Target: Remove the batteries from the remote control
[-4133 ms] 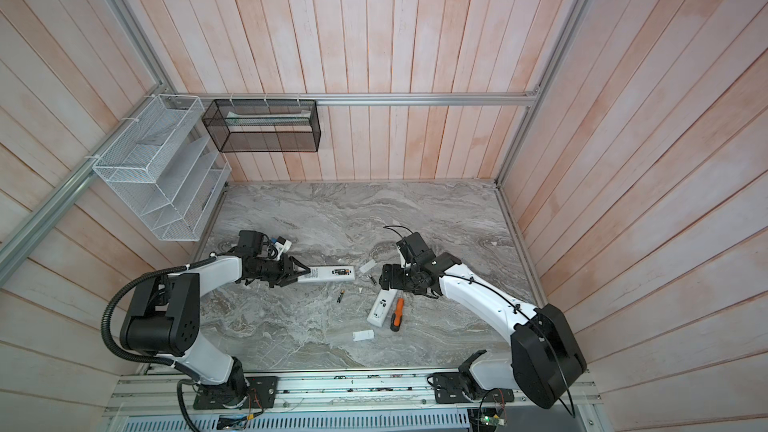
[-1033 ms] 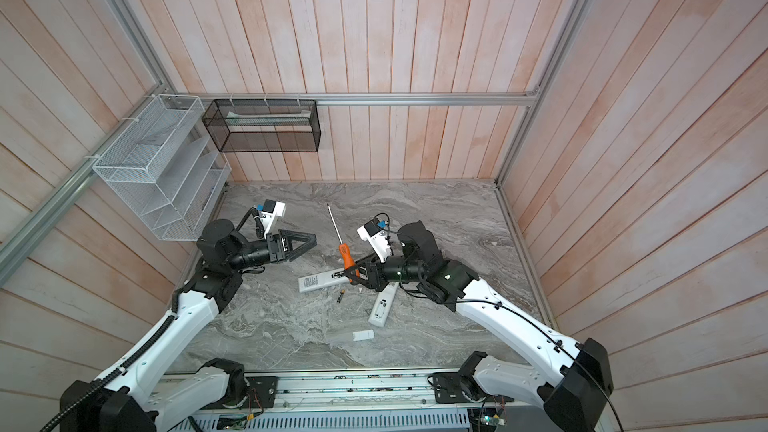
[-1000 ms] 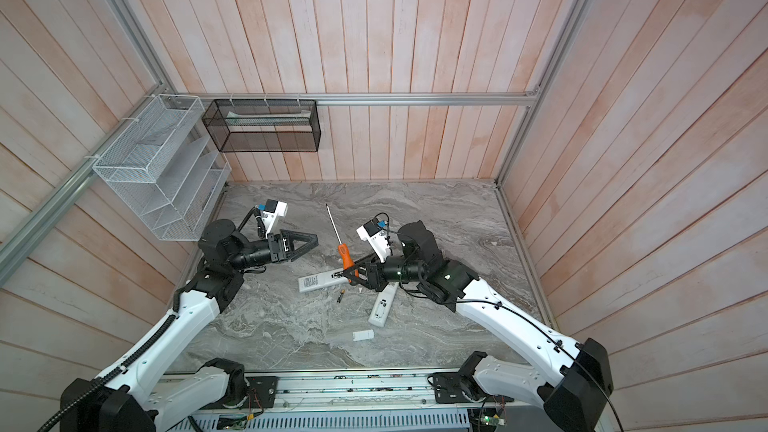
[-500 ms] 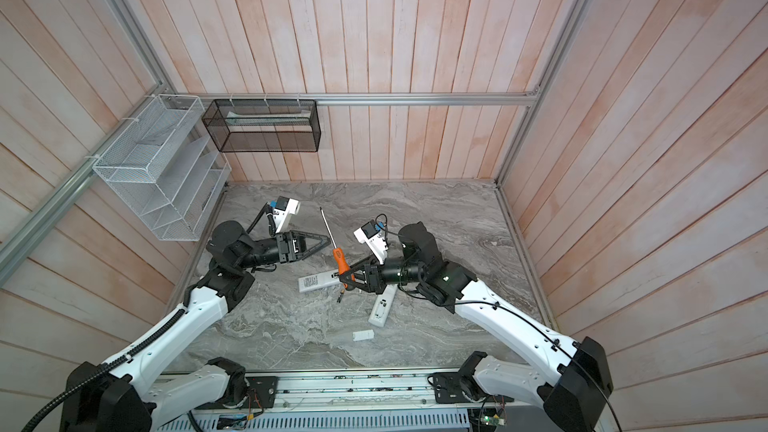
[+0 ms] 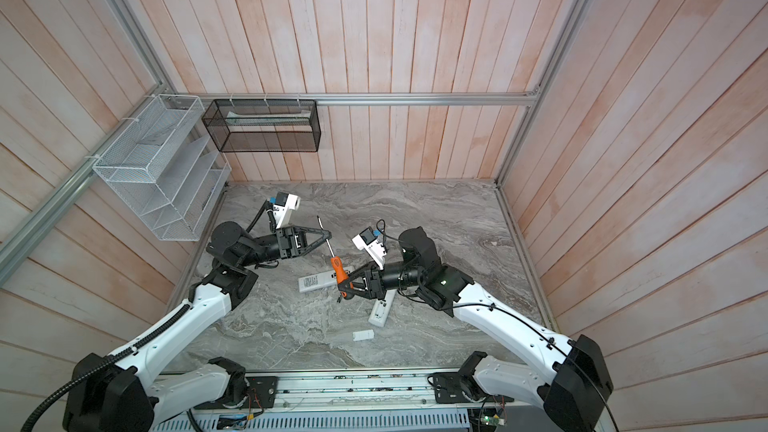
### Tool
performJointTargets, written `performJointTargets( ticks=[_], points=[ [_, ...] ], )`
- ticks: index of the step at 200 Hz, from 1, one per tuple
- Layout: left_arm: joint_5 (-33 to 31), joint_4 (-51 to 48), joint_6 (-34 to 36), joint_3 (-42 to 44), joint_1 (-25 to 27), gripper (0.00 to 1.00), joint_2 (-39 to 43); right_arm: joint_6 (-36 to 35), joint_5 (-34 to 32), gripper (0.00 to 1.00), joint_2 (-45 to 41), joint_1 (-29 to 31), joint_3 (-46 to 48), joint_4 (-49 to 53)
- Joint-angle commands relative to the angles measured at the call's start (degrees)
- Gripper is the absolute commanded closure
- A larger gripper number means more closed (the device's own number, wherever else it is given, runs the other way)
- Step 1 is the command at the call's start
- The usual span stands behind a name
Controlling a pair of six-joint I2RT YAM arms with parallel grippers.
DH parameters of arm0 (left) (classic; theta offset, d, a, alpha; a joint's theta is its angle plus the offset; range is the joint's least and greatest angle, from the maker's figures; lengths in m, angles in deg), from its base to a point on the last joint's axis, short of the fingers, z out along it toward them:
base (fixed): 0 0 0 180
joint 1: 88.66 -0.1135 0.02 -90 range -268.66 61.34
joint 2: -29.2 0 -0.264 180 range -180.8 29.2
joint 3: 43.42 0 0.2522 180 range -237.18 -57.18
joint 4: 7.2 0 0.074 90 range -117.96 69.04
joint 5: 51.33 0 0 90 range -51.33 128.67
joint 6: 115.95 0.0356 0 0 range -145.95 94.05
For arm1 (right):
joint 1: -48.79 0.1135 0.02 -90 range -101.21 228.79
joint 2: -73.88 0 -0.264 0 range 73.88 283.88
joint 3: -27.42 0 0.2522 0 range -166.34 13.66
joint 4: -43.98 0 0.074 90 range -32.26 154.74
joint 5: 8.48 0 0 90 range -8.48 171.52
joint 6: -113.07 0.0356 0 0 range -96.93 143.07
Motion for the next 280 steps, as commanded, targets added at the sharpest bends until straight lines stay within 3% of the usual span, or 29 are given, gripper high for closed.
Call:
performJointTargets(
  ticks=[1,27,62,94,111,130,141,158,179,227,280],
  points=[
    [-0.40,6.30,-2.10,0.06,0.34,0.87,-0.14,1.25,2.19,1.00,-0.57,0.22,0.61,-3.36],
    [-0.56,7.14,-2.74,0.36,0.52,1.00,-0.10,1.56,2.42,1.00,-0.08,0.22,0.78,-3.65],
    [-0.73,6.67,-2.74,0.20,0.74,1.00,-0.45,1.19,2.09,1.00,0.40,0.15,0.44,-3.27],
    [-4.96,-1.64,-0.10,-0.63,0.61,1.00,-0.12,0.38,-2.49,0.48,-0.70,-1.88,-0.60,-0.27],
    [-10.07,-8.84,0.43,-1.75,0.39,1.00,-0.22,-0.67,-15.38,0.25,-3.98,-2.42,-0.73,2.87],
    [-16.51,-15.80,-2.91,-2.81,-0.37,1.00,-1.72,3.71,-24.83,0.10,-9.25,-2.47,5.21,-4.97],
    [-19.79,-14.47,-7.56,-1.53,-0.83,1.00,-2.75,7.15,-28.01,0.02,-11.86,-2.35,10.28,-12.76],
    [-24.59,-7.57,-15.78,1.60,-0.95,1.00,-4.43,10.58,-31.53,0.02,-12.77,-2.41,14.08,-19.09],
    [-31.15,-5.16,-21.38,3.72,-0.17,1.00,-4.58,9.35,-35.09,0.02,-10.37,-0.92,11.42,-15.95],
    [-40.81,-8.67,-22.07,4.03,2.01,1.00,-1.22,9.25,-36.82,0.02,-4.48,-0.15,7.63,-15.46],
    [-41.75,-8.01,-23.14,6.14,2.63,1.00,-0.18,9.96,-34.11,0.14,2.78,0.03,2.95,-17.97]
  ],
)
